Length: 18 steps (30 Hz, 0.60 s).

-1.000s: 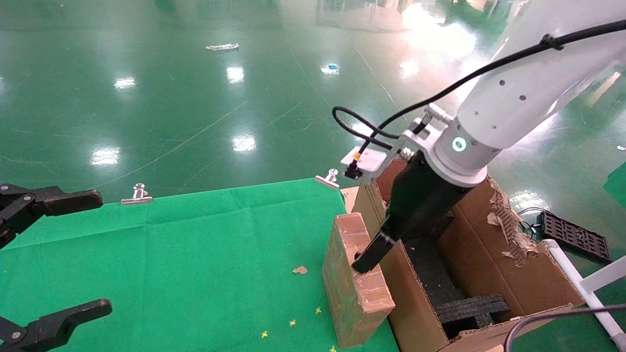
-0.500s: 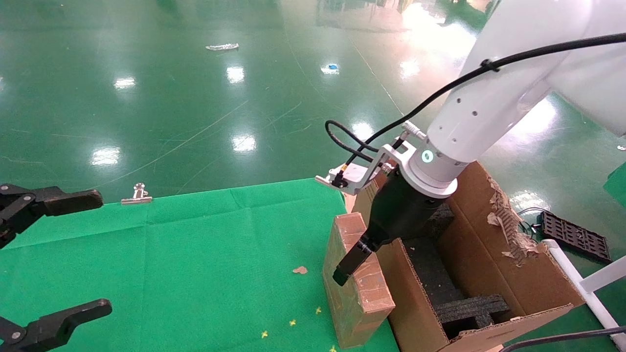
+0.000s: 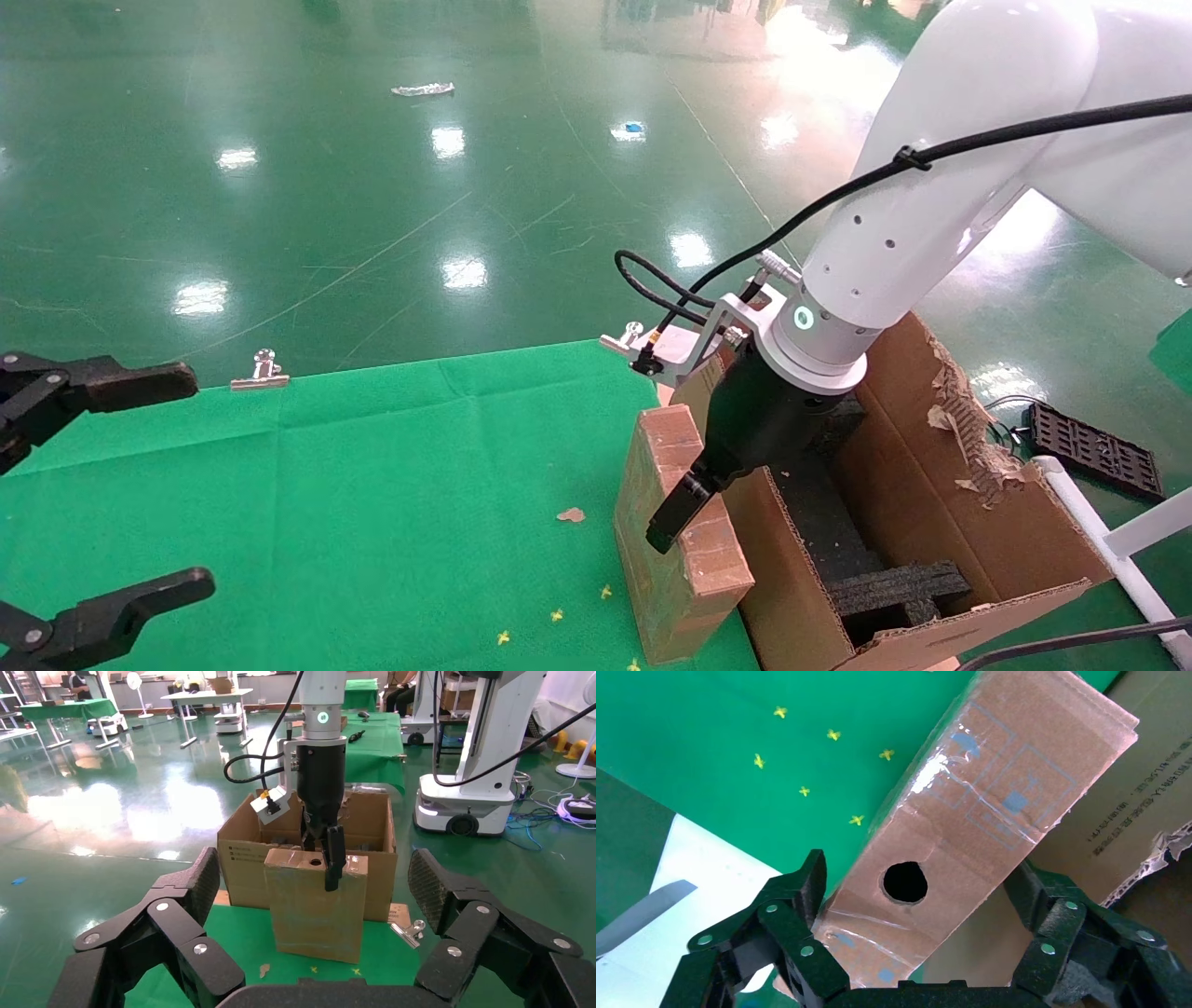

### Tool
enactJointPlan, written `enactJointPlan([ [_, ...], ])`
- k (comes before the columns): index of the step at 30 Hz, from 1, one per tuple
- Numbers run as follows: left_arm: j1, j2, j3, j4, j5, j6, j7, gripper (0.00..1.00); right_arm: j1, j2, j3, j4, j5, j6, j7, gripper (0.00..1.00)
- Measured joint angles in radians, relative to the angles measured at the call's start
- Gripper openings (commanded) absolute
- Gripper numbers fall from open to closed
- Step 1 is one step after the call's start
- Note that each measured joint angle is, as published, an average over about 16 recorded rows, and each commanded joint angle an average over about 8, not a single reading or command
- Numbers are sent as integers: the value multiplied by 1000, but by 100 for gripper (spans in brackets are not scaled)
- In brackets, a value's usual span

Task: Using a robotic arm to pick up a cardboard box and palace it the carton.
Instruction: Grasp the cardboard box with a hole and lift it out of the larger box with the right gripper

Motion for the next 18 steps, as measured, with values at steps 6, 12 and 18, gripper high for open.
enactJointPlan([
  [6,0,0,0,0,0,0,0,0,1,9,-2,23,-6,6,15,0],
  [12,0,0,0,0,0,0,0,0,3,18,-4,35,-13,8,24,0],
  [18,0,0,1,0,0,0,0,0,14,32,0,44,-16,11,18,0],
])
